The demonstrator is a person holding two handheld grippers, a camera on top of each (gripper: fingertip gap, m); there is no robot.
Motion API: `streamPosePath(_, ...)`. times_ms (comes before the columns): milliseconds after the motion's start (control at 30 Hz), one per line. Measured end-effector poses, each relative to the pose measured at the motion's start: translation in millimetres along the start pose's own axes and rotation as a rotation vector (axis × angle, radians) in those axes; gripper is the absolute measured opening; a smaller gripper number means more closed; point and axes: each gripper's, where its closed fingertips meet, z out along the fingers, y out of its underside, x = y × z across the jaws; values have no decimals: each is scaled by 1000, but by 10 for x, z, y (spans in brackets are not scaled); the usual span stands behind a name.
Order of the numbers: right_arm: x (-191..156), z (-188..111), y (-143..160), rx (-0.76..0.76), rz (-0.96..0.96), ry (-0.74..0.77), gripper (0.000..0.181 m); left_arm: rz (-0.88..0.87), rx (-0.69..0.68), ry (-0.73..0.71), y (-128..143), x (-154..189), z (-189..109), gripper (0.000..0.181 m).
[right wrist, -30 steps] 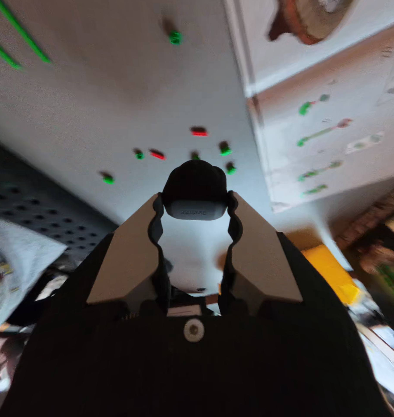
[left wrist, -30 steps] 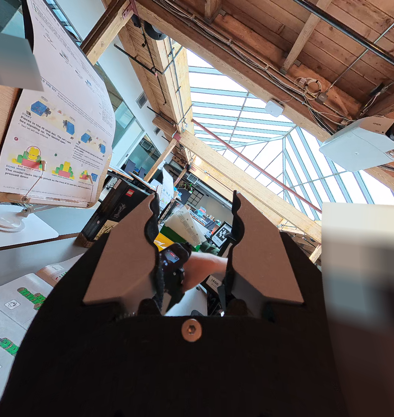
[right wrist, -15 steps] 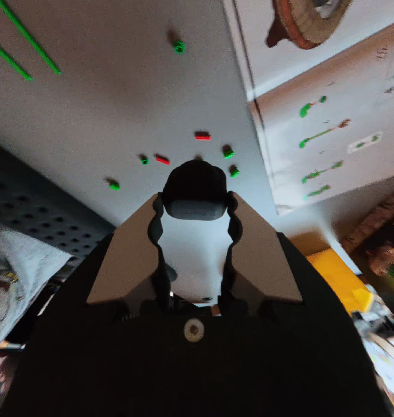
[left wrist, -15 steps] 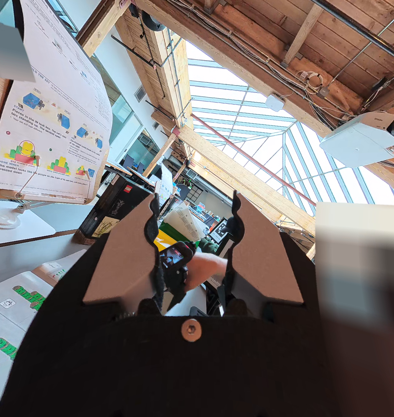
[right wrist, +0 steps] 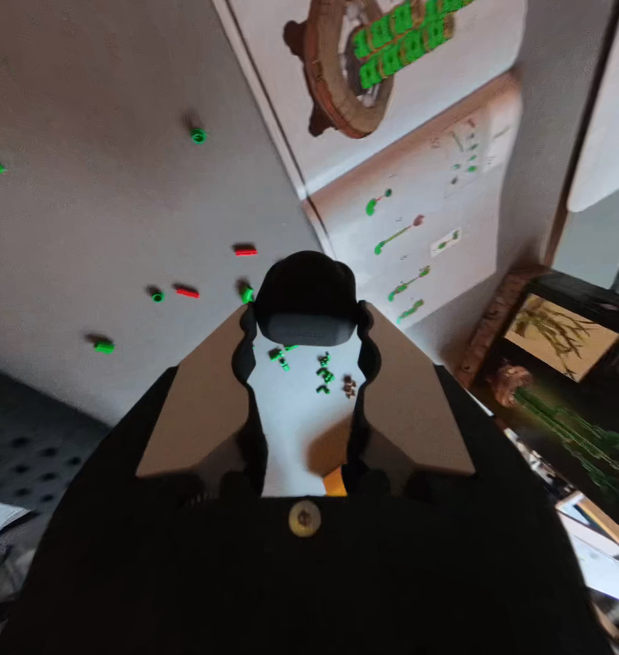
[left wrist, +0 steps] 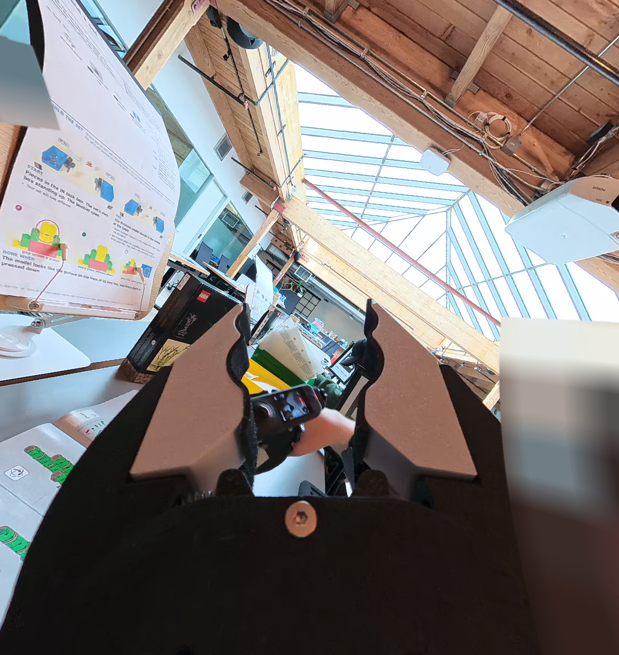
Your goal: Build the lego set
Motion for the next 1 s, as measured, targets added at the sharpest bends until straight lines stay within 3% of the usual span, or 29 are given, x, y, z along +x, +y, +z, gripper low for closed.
streamPosePath(33,-40,-1,1,14,-11,-7,56,0,3,1,-4,3,-5,63)
streamPosePath(100,-479,-36,-45,72,29,-272,55,2,4,0,-8,5,-8,62)
streamPosePath(133,-449,-13,-18,59,47,-237,56,3,3,-1,-5,4,-5,63)
streamPosePath(200,-116,44,140,-36,-45,26,56,1,-2,-1,6,3,7,63)
streamPosePath(233,-161,55,180,-59,-69,-1,56,0,-6,0,15,4,16,63)
streamPosePath(333,-720,-67,72,5,-2,-405,56,3,-17,1,38,15,40,63)
streamPosePath(500,-1091,-333,61,-5,-74,-712,55,1,-18,1,41,9,45,63)
streamPosePath(533,-955,-259,75,-35,-58,-636,55,-1,-17,1,38,5,43,63)
streamPosePath(600,-351,-25,185,-148,-16,-281,56,-2,-17,1,36,3,37,63)
streamPosePath(633,-298,-19,208,-172,-25,-266,56,0,-17,1,36,8,36,63)
streamPosePath(700,-805,-234,45,-87,-23,-617,55,4,-17,2,32,17,32,63)
streamPosePath(733,-955,-333,14,-73,-39,-710,55,5,-17,2,31,18,29,63)
streamPosePath(767,-874,-274,40,-96,-58,-625,55,5,-16,1,28,16,28,63)
streamPosePath(833,-363,-59,161,-199,-69,-270,56,1,-13,1,25,8,24,63)
streamPosePath(867,-413,-57,155,-198,-63,-314,56,-1,-13,3,26,7,23,63)
streamPosePath(933,-854,-230,30,-125,-31,-620,55,-1,-17,6,31,18,24,63)
streamPosePath(967,-835,-219,29,-127,-42,-580,55,2,-18,6,31,22,24,63)
streamPosePath(1000,-631,-130,76,-160,-62,-411,56,5,-17,3,30,21,23,63)
